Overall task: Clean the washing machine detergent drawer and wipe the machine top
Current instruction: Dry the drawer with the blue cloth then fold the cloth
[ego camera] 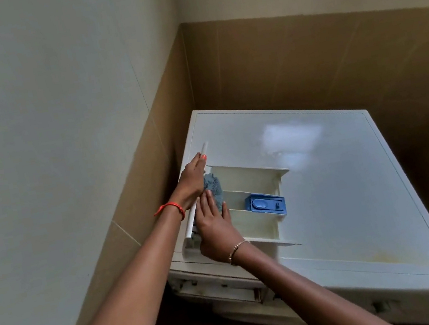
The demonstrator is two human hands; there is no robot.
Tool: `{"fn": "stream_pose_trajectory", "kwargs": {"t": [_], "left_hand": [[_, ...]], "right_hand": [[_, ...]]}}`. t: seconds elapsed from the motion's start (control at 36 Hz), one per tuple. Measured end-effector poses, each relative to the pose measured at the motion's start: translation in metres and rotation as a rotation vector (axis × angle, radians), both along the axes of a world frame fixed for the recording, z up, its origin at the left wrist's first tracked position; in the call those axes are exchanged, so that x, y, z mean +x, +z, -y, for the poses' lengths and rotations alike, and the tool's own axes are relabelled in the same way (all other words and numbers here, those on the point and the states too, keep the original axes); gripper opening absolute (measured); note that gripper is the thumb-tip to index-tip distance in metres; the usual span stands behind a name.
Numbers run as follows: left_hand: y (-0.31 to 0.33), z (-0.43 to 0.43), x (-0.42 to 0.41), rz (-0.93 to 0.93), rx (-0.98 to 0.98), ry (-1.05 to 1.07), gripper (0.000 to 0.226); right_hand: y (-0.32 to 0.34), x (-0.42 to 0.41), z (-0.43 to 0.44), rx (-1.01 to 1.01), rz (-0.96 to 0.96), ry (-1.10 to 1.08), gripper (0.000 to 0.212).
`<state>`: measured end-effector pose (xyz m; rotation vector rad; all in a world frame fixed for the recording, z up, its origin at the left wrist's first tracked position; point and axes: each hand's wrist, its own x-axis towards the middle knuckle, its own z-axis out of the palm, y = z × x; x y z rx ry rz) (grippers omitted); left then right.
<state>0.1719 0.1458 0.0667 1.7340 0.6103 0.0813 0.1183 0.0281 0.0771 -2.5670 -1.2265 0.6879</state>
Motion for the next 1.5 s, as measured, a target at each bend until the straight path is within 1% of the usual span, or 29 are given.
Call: {"fn": "stream_pose_trajectory", "kwargs": {"t": [0.11, 0.19, 0.22, 0.25, 0.28, 0.39, 0.44, 0.53, 0.61, 0.67, 0.78, 0.94, 1.08, 1.14, 1.17, 1.19, 1.22, 1.25, 1.28, 1.31, 1.33, 1.36, 1.39, 1.42, 1.44, 1.5], "left_hand": [[-0.003, -0.001, 0.001, -0.001, 0.056, -0.015, 0.051], [-0.004, -0.002, 0.003, 0.011, 0.089, -0.015, 0.050], [-0.005, -0.002, 0.004, 0.008, 0.106, -0.016, 0.050], [-0.004, -0.001, 0.003, 0.009, 0.128, -0.021, 0.049], [-0.004, -0.001, 0.003, 0.010, 0.145, -0.027, 0.048], [0.001, 0.001, 0.001, 0.035, 0.208, -0.054, 0.042], [0.002, 0.000, 0.000, 0.030, 0.242, -0.064, 0.041], [0.003, -0.001, 0.001, 0.036, 0.289, -0.096, 0.031], [0.003, -0.004, 0.003, 0.026, 0.327, -0.120, 0.018], [0.003, -0.006, 0.003, 0.021, 0.349, -0.135, 0.015], [0.007, -0.006, 0.001, 0.003, 0.398, -0.156, 0.015], [0.009, -0.006, -0.002, 0.011, 0.382, -0.161, 0.018], [0.011, -0.004, -0.002, 0.010, 0.373, -0.150, 0.018], [0.012, -0.003, -0.003, 0.009, 0.371, -0.139, 0.018], [0.011, -0.003, -0.003, 0.008, 0.369, -0.134, 0.020], [0.012, -0.002, -0.004, 0.003, 0.364, -0.127, 0.024], [0.011, -0.001, -0.004, 0.003, 0.356, -0.120, 0.028], [0.012, 0.000, -0.004, 0.000, 0.350, -0.114, 0.031], [0.011, 0.000, -0.004, 0.005, 0.352, -0.108, 0.032], [0.012, 0.002, -0.005, 0.006, 0.359, -0.103, 0.031], [0.012, 0.003, -0.005, 0.012, 0.371, -0.099, 0.031], [0.013, 0.004, -0.005, 0.015, 0.382, -0.095, 0.031], [0.013, 0.004, -0.005, 0.021, 0.390, -0.092, 0.031], [0.013, 0.005, -0.005, 0.017, 0.392, -0.090, 0.031], [0.013, 0.005, -0.005, 0.016, 0.394, -0.088, 0.032], [0.012, 0.005, -0.004, 0.015, 0.391, -0.085, 0.030]], "right_hand": [[-0.001, -0.014, 0.006, -0.007, 0.093, 0.023, 0.076], [-0.003, -0.028, 0.012, -0.018, 0.169, 0.030, 0.063], [-0.008, -0.033, 0.013, 0.009, 0.228, 0.013, 0.056], [-0.014, -0.036, 0.015, 0.067, 0.312, -0.024, 0.055], [-0.020, -0.038, 0.016, 0.110, 0.355, -0.057, 0.056], [-0.044, -0.043, 0.026, 0.106, 0.510, -0.040, 0.052], [-0.050, -0.042, 0.033, 0.098, 0.559, -0.035, 0.056], [-0.061, -0.042, 0.048, 0.058, 0.619, -0.013, 0.049], [-0.069, -0.036, 0.065, 0.078, 0.679, 0.013, 0.045], [-0.074, -0.032, 0.074, 0.088, 0.717, 0.022, 0.043], [-0.083, -0.024, 0.091, 0.111, 0.821, 0.011, 0.042], [-0.095, -0.013, 0.121, 0.146, 0.968, -0.021, 0.041], [-0.092, -0.002, 0.153, 0.102, 1.001, -0.058, 0.043], [-0.090, 0.001, 0.165, 0.138, 0.951, -0.083, 0.044], [-0.087, 0.002, 0.170, 0.176, 0.892, -0.132, 0.046], [-0.082, 0.001, 0.174, 0.228, 0.787, -0.238, 0.050], [-0.076, 0.001, 0.177, 0.287, 0.589, -0.383, 0.055], [-0.062, 0.002, 0.181, 0.378, 0.342, -0.554, 0.053], [-0.046, 0.005, 0.183, 0.457, 0.078, -0.767, 0.041], [-0.033, 0.011, 0.185, 0.575, -0.241, -1.004, 0.020], [-0.023, 0.021, 0.187, 0.684, -0.535, -1.223, 0.013], [-0.017, 0.031, 0.192, 0.798, -0.727, -1.382, 0.022], [-0.010, 0.040, 0.194, 0.923, -0.825, -1.473, 0.023], [0.001, 0.047, 0.193, 1.016, -0.848, -1.522, 0.021], [0.012, 0.052, 0.188, 1.060, -0.845, -1.515, 0.019], [0.026, 0.057, 0.172, 1.118, -0.786, -1.407, 0.017]]}}
